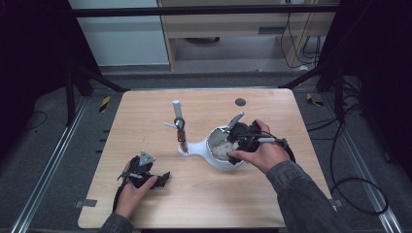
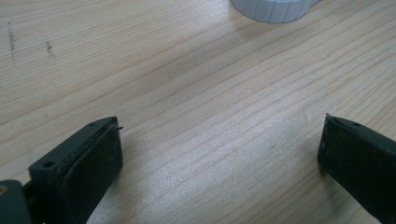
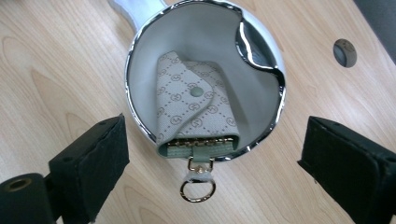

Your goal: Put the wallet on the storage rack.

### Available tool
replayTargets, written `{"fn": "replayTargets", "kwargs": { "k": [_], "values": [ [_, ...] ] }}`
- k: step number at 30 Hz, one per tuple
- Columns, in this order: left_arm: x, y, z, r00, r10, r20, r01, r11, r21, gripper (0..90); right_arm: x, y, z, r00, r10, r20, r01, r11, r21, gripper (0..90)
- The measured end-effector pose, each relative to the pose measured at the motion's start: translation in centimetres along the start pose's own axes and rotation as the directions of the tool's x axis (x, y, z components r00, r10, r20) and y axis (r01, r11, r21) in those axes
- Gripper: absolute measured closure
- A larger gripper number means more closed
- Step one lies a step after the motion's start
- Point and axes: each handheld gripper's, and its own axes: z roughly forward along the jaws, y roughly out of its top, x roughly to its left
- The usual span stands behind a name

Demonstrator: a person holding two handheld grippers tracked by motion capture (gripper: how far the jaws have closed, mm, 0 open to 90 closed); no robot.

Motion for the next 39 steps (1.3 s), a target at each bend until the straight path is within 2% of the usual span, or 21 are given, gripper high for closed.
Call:
{"fn": "replayTargets", "kwargs": {
  "k": [8,12,13,20,23,32,34,39],
  "values": [
    [0.0,0.0,0.0,1.0000,0.003,0.001,-0.003,1.0000,0.003,0.0,-1.1,-1.7,-0.7,0.9976,0.069,-0.007,-0.070,0.994,-0.088,5.0],
    [0.0,0.0,0.0,1.0000,0.004,0.001,-0.004,1.0000,0.003,0.0,-1.5,-2.6,-0.9,0.9954,0.095,-0.009,-0.096,0.985,-0.146,6.0],
    [0.0,0.0,0.0,1.0000,0.003,0.001,-0.003,1.0000,0.003,0.0,-1.5,-2.9,-0.9,0.9954,0.096,0.002,-0.095,0.983,-0.157,6.8],
    [0.0,0.0,0.0,1.0000,0.003,0.000,-0.003,1.0000,0.003,0.0,-2.2,-4.7,-1.1,0.9890,0.146,0.025,-0.136,0.962,-0.237,8.5],
    [0.0,0.0,0.0,1.0000,0.003,-0.001,-0.003,1.0000,0.003,0.0,-2.6,-5.4,-1.1,0.9836,0.179,0.017,-0.168,0.949,-0.268,8.9],
    [0.0,0.0,0.0,1.0000,0.003,0.000,-0.003,1.0000,0.003,0.0,-3.0,-7.6,-1.0,0.9721,0.235,0.004,-0.222,0.924,-0.311,11.0],
    [0.0,0.0,0.0,1.0000,0.003,0.000,-0.003,1.0000,0.003,0.0,-2.9,-8.3,-0.9,0.9669,0.255,-0.001,-0.242,0.915,-0.322,11.0],
    [0.0,0.0,0.0,1.0000,0.003,0.000,-0.003,1.0000,0.003,0.0,-2.7,-10.1,-0.3,0.9537,0.300,-0.017,-0.289,0.901,-0.323,10.2]
  ]
}}
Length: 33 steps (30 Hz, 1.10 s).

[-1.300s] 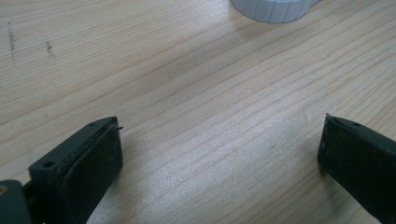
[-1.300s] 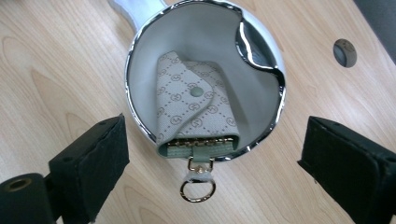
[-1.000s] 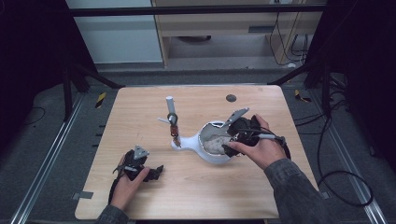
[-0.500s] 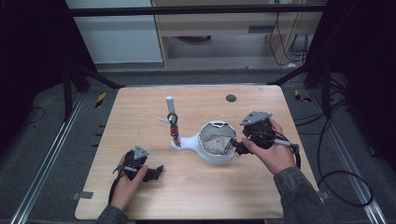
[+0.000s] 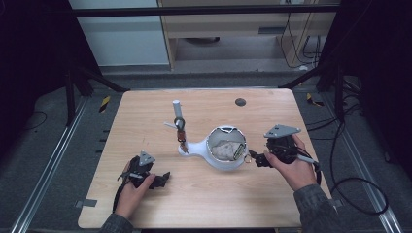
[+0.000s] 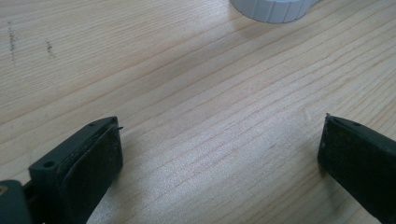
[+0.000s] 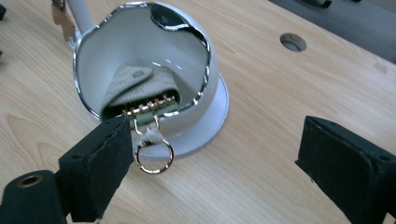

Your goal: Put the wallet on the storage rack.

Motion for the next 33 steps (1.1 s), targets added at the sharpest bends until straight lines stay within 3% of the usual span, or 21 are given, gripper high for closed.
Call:
{"fn": "replayTargets", "kwargs": {
  "k": [12,27,33],
  "values": [
    [0.0,0.0,0.0,1.0000,-0.001,-0.001,0.001,1.0000,-0.001,0.0,-0.8,-3.1,0.1,0.9964,0.085,0.011,-0.084,0.996,-0.004,10.6],
    [0.0,0.0,0.0,1.0000,-0.001,0.000,0.001,1.0000,0.000,0.0,-1.9,-6.5,3.1,0.9859,0.167,0.014,-0.167,0.986,0.006,9.6],
    [0.0,0.0,0.0,1.0000,0.000,0.000,0.000,1.0000,0.000,0.0,-2.5,-7.7,4.4,0.9764,0.215,0.023,-0.215,0.976,0.039,8.0]
  ]
}}
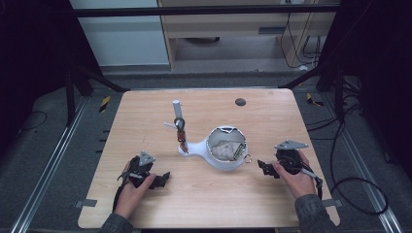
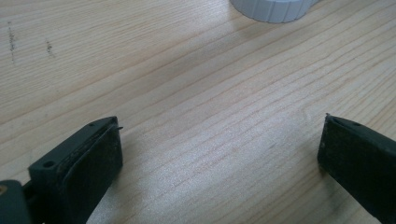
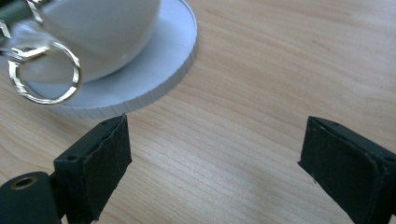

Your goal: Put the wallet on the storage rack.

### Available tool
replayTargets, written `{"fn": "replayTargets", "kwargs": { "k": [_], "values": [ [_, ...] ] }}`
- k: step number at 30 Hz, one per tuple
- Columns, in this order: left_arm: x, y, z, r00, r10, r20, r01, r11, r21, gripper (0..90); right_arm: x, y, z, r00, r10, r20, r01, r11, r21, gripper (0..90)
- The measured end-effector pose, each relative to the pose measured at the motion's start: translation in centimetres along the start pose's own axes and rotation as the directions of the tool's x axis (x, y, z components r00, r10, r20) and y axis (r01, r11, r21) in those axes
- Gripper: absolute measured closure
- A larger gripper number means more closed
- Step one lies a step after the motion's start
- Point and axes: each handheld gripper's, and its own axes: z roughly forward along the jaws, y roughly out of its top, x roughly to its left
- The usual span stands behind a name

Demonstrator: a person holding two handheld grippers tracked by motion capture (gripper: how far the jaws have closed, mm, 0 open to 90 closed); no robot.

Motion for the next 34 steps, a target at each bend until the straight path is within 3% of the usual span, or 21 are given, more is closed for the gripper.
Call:
{"fn": "replayTargets", "kwargs": {
  "k": [11,18,20,25,34],
  "values": [
    [0.0,0.0,0.0,1.0000,0.003,0.002,-0.003,1.0000,0.000,0.0,-1.4,-1.3,2.0,0.9942,0.099,0.040,-0.100,0.995,0.021,6.8],
    [0.1,0.0,0.0,1.0000,0.003,0.004,-0.003,1.0000,-0.002,0.0,-1.4,-1.8,3.0,0.9915,0.107,0.075,-0.111,0.992,0.054,6.0],
    [0.1,0.0,0.0,1.0000,0.005,0.004,-0.005,1.0000,0.001,0.0,-1.2,-2.2,3.1,0.9909,0.087,0.103,-0.089,0.996,0.019,5.8],
    [0.1,0.0,0.0,1.0000,0.002,0.003,-0.002,1.0000,-0.002,0.0,-0.7,-2.5,3.3,0.9899,0.058,0.130,-0.060,0.998,0.014,4.6],
    [0.1,0.0,0.0,1.0000,0.003,0.004,-0.003,1.0000,-0.002,0.0,-0.4,-2.6,3.2,0.9855,0.076,0.151,-0.079,0.997,0.013,4.1]
  ]
}}
